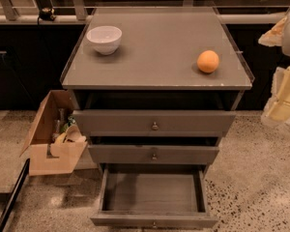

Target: Close bottom drawer

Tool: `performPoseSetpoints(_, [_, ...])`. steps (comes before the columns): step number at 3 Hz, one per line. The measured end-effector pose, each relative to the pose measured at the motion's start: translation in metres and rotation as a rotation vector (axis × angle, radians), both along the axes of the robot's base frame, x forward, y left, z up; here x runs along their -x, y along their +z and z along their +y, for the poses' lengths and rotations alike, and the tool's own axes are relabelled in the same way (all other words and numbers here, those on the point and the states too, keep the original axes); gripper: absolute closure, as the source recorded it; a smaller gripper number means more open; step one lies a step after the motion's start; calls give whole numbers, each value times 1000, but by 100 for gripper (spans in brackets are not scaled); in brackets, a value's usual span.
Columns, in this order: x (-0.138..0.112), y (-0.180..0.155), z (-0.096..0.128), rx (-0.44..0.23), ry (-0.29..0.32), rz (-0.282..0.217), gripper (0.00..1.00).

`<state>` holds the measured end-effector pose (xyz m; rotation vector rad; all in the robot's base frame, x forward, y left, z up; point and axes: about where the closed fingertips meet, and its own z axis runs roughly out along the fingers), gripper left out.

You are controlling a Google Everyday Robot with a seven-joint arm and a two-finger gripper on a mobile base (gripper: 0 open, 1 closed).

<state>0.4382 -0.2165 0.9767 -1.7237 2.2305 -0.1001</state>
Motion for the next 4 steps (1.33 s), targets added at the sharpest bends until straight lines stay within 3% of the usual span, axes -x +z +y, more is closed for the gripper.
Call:
performPoseSetpoints(1, [0, 0, 0, -7, 1, -3, 0])
performPoseSetpoints(2, [6, -8, 0, -118, 24, -42, 0])
performPoseSetpoints(3, [10, -40, -10, -328, 99, -90, 0])
performPoseSetpoints(4, [14, -58, 1, -493, 169, -112, 0])
